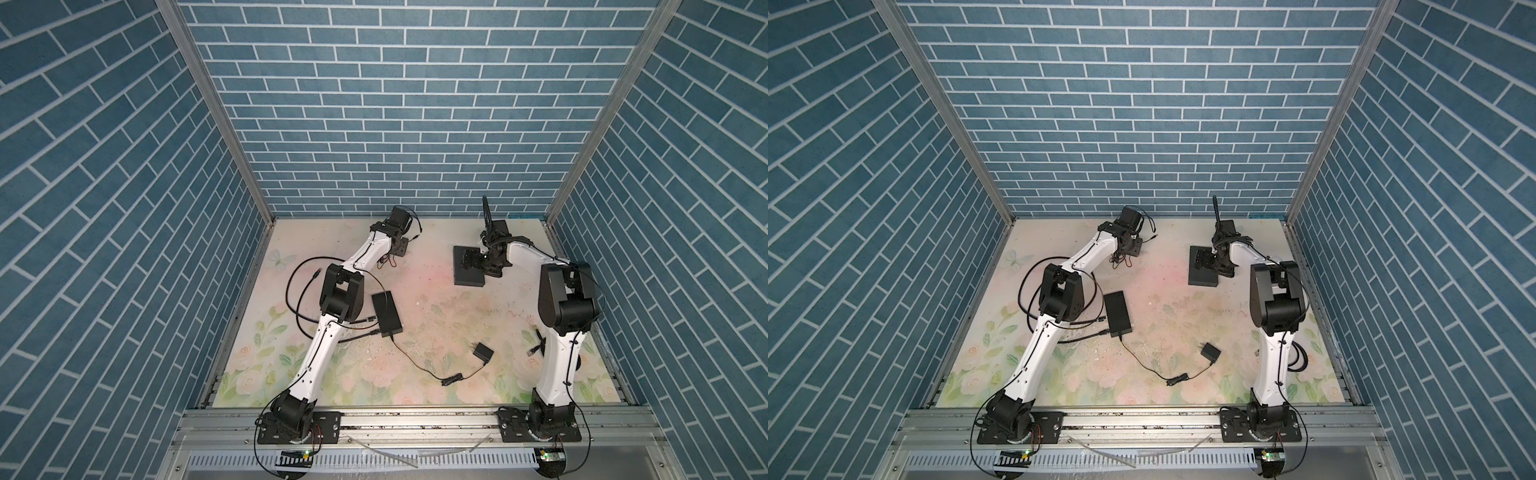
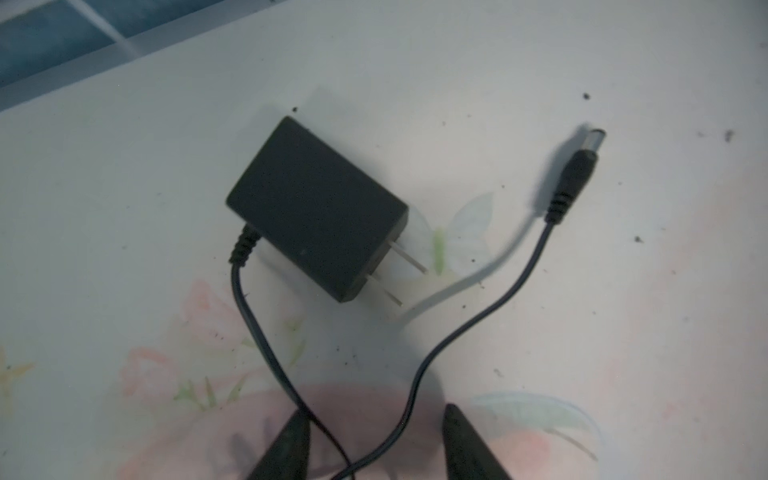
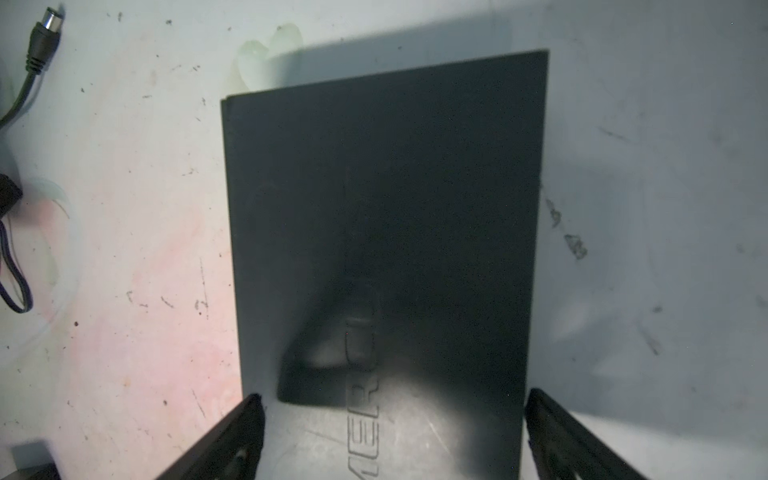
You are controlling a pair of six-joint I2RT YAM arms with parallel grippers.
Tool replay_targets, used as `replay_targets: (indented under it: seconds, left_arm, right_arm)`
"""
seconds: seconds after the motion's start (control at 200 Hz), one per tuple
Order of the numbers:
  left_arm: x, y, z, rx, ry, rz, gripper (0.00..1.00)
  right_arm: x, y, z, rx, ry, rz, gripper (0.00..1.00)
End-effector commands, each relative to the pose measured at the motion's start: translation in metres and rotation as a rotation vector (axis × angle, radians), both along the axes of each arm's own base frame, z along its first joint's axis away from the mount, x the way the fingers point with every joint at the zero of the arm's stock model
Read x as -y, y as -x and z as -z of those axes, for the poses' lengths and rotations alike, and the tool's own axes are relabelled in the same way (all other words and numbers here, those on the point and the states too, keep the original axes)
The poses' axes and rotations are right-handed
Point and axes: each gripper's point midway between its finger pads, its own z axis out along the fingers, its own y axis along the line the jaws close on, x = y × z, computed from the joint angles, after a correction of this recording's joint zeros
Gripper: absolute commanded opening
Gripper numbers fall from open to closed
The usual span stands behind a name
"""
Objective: Insert the plug into the switch port
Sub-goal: 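Move the left gripper to the black power adapter while right holds the MERCURY box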
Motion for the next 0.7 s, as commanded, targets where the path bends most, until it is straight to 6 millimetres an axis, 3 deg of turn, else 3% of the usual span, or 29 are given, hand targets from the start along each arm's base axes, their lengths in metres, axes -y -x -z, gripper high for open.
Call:
replay_targets:
  seconds: [0.0,0.13,0.205,0.33,0.455,0.56,0.695]
  left_arm:
    - [-0.007,0.024,0.019,-0.122,-0.014,0.025,0.27]
    - [-0.011,0.044,0.009,-0.164,-0.008,0.048,0.05]
    - [-0.011,0.055,-0.009,-0.132,0.025,0.072,0.01]
    - [-0.004,0.092,-0.03,-0.134,0.101,0.192,0.0]
    - [-0.008,0.14,-0.031,-0.207,0.13,0.321,0.01]
    - [-0.019,0.169,-0.026,-0.26,0.11,0.374,0.03]
    - [-0.034,0.173,-0.021,-0.278,0.072,0.335,0.31]
  right_arm:
    - [-0.002,0.005,-0.015,0.021,0.005,-0.039,0.97]
    - [0.0,0.012,-0.021,0.023,0.013,-0.042,0.97]
    - [0.004,0.018,-0.024,0.026,0.02,-0.04,0.97]
    - [0.009,0.029,-0.026,0.028,0.032,-0.032,0.97]
    - [0.012,0.039,-0.029,0.033,0.029,-0.027,0.97]
    - [0.013,0.045,-0.031,0.033,0.027,-0.034,0.97]
    - [0.014,0.047,-0.035,0.037,0.025,-0.038,0.97]
